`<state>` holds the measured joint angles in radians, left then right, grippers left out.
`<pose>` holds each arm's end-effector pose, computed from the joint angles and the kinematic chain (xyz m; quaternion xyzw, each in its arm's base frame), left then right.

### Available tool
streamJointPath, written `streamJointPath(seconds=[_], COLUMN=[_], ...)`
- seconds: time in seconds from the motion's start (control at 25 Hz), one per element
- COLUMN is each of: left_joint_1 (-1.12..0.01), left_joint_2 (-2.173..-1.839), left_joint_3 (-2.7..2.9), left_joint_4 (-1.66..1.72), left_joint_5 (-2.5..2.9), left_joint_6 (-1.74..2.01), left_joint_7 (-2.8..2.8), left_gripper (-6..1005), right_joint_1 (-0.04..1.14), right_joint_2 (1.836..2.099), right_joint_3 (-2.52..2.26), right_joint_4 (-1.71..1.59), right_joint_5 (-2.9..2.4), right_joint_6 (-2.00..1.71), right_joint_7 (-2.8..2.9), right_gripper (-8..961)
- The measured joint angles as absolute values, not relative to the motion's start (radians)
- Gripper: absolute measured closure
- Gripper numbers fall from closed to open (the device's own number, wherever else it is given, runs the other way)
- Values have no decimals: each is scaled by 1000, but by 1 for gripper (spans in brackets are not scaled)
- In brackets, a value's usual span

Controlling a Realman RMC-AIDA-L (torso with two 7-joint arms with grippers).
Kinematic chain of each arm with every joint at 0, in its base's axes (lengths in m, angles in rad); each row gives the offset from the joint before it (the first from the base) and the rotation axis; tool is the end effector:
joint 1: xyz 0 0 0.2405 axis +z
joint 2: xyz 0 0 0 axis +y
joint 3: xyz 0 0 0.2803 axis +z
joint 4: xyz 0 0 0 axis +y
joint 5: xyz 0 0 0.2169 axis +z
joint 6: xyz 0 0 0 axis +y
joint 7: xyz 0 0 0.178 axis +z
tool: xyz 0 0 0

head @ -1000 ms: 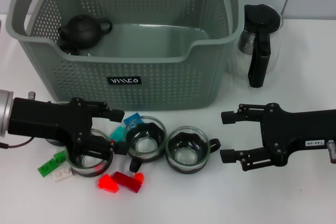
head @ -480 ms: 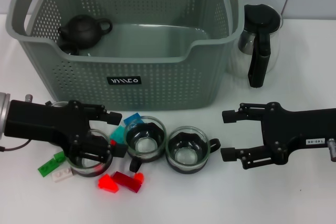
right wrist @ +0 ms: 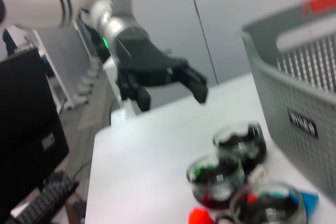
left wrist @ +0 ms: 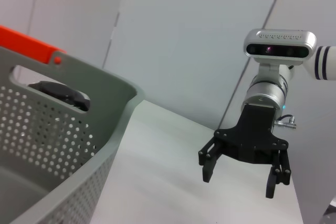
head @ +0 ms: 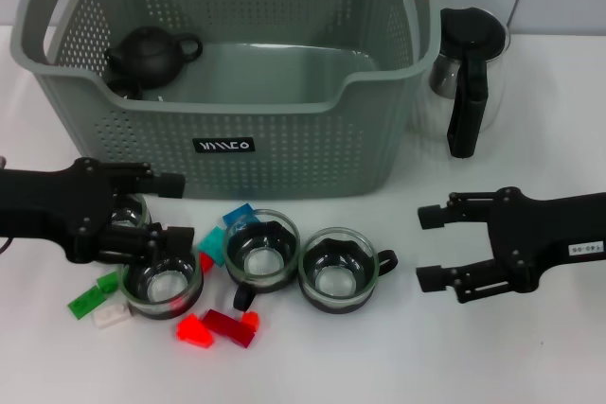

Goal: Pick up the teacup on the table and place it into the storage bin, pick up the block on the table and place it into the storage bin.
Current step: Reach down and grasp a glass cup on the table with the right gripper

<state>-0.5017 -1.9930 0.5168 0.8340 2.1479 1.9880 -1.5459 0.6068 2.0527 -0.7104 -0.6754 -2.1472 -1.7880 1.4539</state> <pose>-0.2769 0.3139 0.0351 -0.9456 -0.2244 -0.2333 0.0335 0.2463 0.3354 -0.0403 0.9625 -0.1820 -0.2009 0.0136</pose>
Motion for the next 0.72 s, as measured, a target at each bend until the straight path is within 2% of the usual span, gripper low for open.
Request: streamJointPath(seconds=[0.32, 0.72], left_joint_1=[-495, -458], left_joint_2=[-1991, -2004], left_joint_3=[504, 503], left_joint_4=[828, 825], left_joint_5=[2151, 2151], left_joint_6=[1958, 1920], left_joint_7=[-1553, -1554], left_gripper=[159, 159], right_joint_1=[689, 846], right_joint_2=[2048, 2100], right_joint_3=[-806, -1129], right_joint_4=[-923, -1125], right_joint_5=[-2330, -2489], right_joint_6=[-1908, -1943], right_joint_7=[1734, 1951], right_gripper=[41, 41])
